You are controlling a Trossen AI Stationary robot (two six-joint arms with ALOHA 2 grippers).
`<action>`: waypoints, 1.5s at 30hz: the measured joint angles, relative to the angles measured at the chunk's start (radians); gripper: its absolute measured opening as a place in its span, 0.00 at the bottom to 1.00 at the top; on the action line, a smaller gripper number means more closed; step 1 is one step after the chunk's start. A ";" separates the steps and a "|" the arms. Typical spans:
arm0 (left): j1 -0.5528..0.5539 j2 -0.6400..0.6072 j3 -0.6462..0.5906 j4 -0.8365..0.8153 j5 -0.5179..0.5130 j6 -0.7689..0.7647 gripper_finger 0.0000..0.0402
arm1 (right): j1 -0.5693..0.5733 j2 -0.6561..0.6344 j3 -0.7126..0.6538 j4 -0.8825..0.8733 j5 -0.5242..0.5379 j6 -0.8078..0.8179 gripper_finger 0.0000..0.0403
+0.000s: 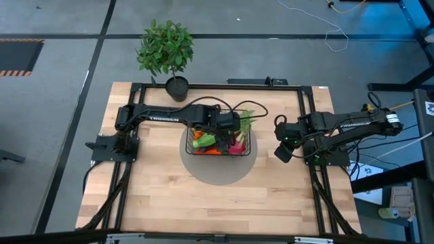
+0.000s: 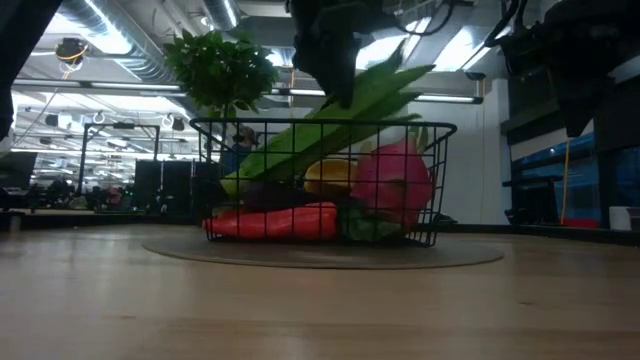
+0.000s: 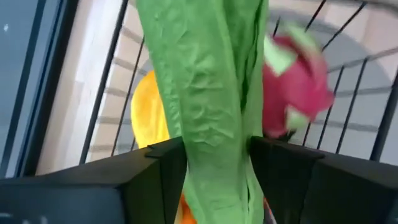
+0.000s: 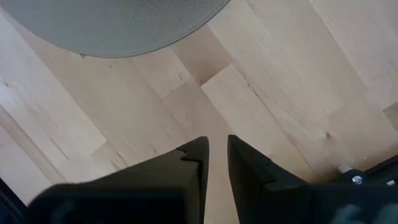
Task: Build produce basket
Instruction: Put the lettuce into the black wire basket, then return to Home Position
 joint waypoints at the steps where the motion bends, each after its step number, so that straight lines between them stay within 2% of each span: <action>1: 0.000 0.000 0.001 -0.018 -0.001 -0.009 0.41 | 0.000 0.000 0.000 0.000 0.000 0.000 0.13; 8: 0.000 0.000 0.005 -0.031 -0.003 -0.013 0.48 | 0.000 0.000 0.000 0.000 -0.001 0.001 0.13; 12: 0.000 0.000 0.015 -0.044 -0.042 -0.010 0.49 | 0.000 0.000 0.000 0.000 -0.001 0.001 0.13; 16: -0.011 -0.001 0.151 -0.172 -0.048 -0.013 0.49 | 0.000 0.000 0.000 0.000 0.000 -0.001 0.13; 24: -0.071 -0.002 0.449 -0.559 -0.050 -0.017 0.49 | 0.000 0.000 0.000 0.006 0.027 0.052 0.13; 29: -0.116 -0.060 0.407 -0.569 -0.050 -0.050 0.49 | 0.006 -0.001 0.000 0.014 0.029 0.072 0.13; 34: -0.155 -0.225 0.223 -0.562 -0.055 -0.097 0.49 | 0.057 -0.002 0.000 0.093 0.032 0.004 0.13; 39: -0.211 -0.532 -0.148 -0.509 -0.205 -0.324 0.49 | 0.147 -0.028 0.000 0.185 0.075 -0.022 0.13; 42: -0.260 -0.763 -0.447 -0.321 -0.247 -0.393 0.49 | 0.211 -0.060 0.000 0.209 0.177 -0.032 0.13; 45: -0.301 -1.004 -0.767 -0.004 -0.251 -0.367 0.49 | 0.268 -0.091 0.000 0.234 0.268 -0.028 0.13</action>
